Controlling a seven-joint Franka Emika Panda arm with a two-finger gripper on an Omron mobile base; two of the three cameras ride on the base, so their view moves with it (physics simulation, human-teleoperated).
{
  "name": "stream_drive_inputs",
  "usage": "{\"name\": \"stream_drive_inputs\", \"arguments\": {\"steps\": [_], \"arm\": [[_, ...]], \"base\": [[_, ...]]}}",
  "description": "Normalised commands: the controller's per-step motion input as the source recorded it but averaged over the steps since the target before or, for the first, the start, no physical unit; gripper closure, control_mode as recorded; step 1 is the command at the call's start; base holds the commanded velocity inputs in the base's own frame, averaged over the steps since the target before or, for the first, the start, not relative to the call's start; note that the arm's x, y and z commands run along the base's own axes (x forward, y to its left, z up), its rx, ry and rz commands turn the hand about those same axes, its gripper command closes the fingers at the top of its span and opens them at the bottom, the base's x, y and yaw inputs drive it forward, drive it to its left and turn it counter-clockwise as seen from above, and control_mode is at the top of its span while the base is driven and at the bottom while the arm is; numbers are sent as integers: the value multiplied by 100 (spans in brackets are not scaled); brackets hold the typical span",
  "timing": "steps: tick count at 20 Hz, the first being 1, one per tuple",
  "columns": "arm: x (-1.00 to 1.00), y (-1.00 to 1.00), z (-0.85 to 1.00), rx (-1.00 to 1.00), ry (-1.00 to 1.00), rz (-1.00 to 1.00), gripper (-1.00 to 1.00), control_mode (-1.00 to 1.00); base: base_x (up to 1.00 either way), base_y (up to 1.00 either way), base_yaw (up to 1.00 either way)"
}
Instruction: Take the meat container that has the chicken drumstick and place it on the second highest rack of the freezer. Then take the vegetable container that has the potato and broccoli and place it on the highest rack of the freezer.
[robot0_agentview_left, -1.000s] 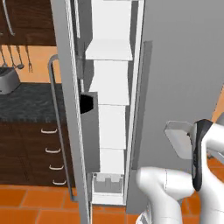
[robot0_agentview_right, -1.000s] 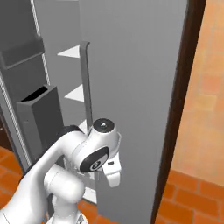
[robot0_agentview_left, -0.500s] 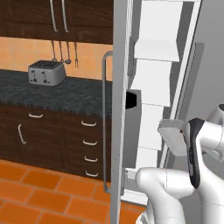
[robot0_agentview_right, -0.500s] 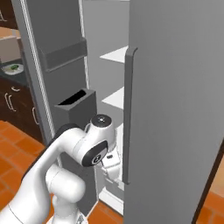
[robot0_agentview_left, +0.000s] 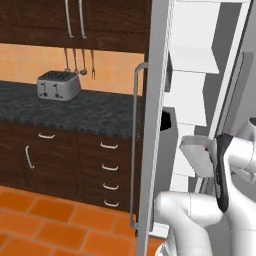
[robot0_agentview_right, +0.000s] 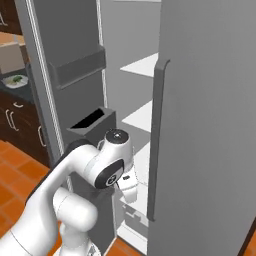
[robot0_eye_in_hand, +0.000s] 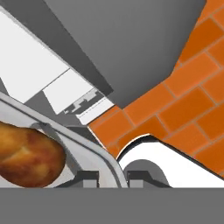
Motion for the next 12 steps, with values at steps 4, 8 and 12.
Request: {"name": "stream_drive_inputs", "arguments": {"steps": [4, 8, 12], "arm": [[20, 1, 18, -1, -7, -1, 100, -100], [100, 0, 94, 0, -31, -16, 100, -100], [91, -24, 75, 0, -27, -22, 100, -100]], "base": [[31, 15, 0], [0, 0, 0], [0, 0, 0]]}}
